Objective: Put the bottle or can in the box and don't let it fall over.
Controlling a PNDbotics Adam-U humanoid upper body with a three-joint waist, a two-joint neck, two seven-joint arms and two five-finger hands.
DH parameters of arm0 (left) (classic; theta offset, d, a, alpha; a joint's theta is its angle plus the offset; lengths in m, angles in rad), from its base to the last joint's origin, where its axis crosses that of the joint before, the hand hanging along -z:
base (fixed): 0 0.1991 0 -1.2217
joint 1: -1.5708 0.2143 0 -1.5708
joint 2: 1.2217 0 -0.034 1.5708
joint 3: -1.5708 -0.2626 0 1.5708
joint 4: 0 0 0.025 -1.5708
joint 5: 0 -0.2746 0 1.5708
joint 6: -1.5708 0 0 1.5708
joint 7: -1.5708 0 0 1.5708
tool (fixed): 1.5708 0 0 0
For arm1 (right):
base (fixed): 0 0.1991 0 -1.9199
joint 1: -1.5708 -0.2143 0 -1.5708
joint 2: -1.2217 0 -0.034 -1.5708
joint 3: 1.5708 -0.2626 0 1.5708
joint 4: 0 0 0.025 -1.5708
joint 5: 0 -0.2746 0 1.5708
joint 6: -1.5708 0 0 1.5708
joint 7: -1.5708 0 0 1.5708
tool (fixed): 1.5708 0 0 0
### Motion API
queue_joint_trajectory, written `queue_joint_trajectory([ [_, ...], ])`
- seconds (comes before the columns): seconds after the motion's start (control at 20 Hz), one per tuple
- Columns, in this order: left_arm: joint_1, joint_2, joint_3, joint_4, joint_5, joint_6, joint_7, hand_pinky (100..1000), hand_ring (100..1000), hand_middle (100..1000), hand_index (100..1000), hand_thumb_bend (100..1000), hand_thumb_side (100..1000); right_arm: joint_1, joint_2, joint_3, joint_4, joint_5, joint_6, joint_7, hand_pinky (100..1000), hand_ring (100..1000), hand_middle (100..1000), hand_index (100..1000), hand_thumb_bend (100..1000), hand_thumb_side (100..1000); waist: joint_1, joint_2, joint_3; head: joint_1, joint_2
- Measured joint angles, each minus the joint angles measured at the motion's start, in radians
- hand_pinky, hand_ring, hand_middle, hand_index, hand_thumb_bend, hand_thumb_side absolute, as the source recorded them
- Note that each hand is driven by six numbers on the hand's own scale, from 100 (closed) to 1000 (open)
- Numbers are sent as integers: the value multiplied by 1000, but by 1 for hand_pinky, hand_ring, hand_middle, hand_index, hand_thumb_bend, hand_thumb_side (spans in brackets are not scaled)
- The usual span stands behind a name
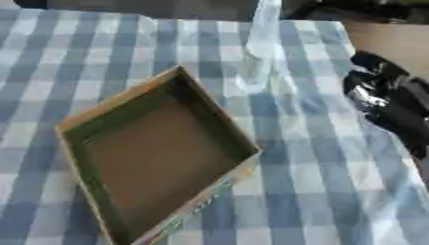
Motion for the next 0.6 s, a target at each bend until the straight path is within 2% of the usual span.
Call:
queue_joint_trajectory([
  [0.35, 0, 0, 0, 0, -5, -2, 1, 1000, 1000, 1000, 716, 100, 567, 1, 0, 0, 0, -3, -4, 3, 1000, 1000, 1000, 1000, 100, 498, 0, 0, 0, 0, -8],
  [0.6, 0, 0, 0, 0, -6, 2, -4, 1000, 1000, 1000, 713, 100, 566, -25, -13, 6, 0, -21, -14, 28, 1000, 1000, 1000, 1000, 100, 521, 2, 0, 1, -1, -9],
])
